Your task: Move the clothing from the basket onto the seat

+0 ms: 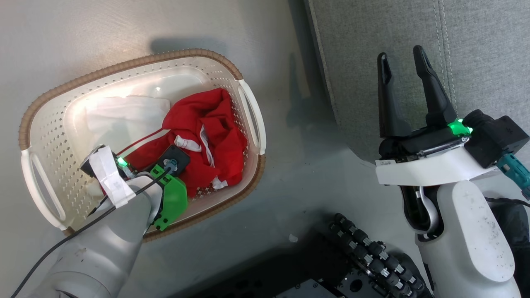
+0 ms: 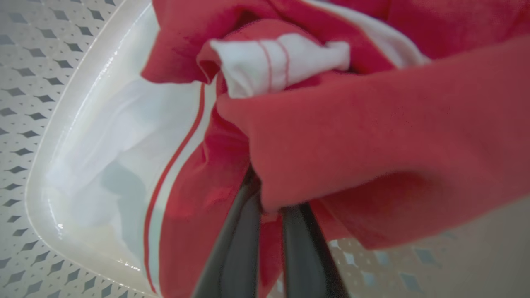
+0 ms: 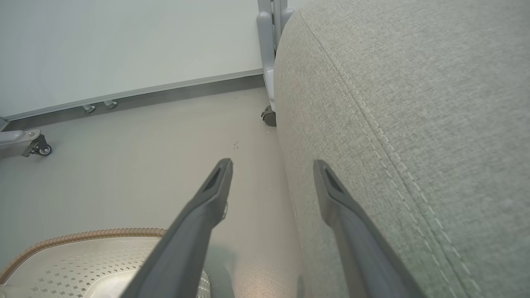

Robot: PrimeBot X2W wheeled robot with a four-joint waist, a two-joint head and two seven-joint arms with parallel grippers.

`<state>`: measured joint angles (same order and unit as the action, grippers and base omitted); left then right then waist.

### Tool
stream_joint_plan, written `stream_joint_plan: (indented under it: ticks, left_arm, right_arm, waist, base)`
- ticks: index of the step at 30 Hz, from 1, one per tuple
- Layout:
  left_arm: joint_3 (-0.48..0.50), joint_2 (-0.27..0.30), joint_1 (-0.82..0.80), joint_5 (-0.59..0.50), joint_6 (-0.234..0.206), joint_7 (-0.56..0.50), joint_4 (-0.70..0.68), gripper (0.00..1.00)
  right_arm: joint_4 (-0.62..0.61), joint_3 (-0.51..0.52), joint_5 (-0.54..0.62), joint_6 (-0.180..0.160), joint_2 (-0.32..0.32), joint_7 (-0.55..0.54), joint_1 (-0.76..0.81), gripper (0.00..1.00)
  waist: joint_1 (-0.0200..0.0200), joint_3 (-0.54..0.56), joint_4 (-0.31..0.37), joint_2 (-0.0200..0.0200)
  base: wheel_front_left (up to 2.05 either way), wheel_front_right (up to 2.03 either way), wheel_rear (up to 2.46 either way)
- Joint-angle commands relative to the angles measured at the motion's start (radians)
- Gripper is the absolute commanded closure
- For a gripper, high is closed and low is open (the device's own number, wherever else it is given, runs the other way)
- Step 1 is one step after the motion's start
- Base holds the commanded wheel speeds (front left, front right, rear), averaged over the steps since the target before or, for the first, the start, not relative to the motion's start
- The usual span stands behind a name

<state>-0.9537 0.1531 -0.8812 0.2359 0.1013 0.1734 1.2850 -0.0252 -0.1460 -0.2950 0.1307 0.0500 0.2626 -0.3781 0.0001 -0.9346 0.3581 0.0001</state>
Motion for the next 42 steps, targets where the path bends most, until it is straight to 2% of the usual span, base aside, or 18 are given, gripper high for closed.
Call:
stream_joint_plan:
  ticks: [1,8,22,31,42]
  left_arm:
    - [0.001,-0.003,-0.012,0.006,-0.003,0.006,0.001,1.0]
    - [0.003,-0.025,0.026,0.03,0.003,0.036,0.001,1.0]
    - [0.034,-0.07,0.158,0.095,-0.006,0.093,-0.072,1.0]
    - [0.084,-0.07,0.268,0.123,-0.022,0.092,-0.246,1.0]
    - [0.217,-0.019,0.373,0.135,-0.066,0.092,-0.532,1.0]
  right_arm:
    - [0.004,0.005,-0.001,0.0,0.001,0.003,-0.011,0.0]
    - [0.015,0.006,0.028,0.0,0.002,0.003,0.0,0.0]
    - [0.064,0.002,0.119,0.0,0.002,0.003,0.066,0.0]
    - [0.098,0.036,0.169,0.0,0.002,0.003,0.142,0.0]
    - [0.071,0.077,0.182,0.0,0.01,-0.043,0.233,0.0]
  waist:
    - [-0.0001,0.008,-0.004,-0.0001]
    - [-0.0001,0.076,-0.037,-0.0001]
    - [-0.0001,0.313,-0.135,-0.0001]
    - [-0.0001,0.471,-0.215,-0.0001]
    - [-0.0001,0.616,-0.286,-0.0001]
  base:
    - [0.0,0.0,0.0]
    - [0.0,0.0,0.0]
    - [0.0,0.0,0.0]
    - [0.0,0.0,0.0]
    - [0.0,0.0,0.0]
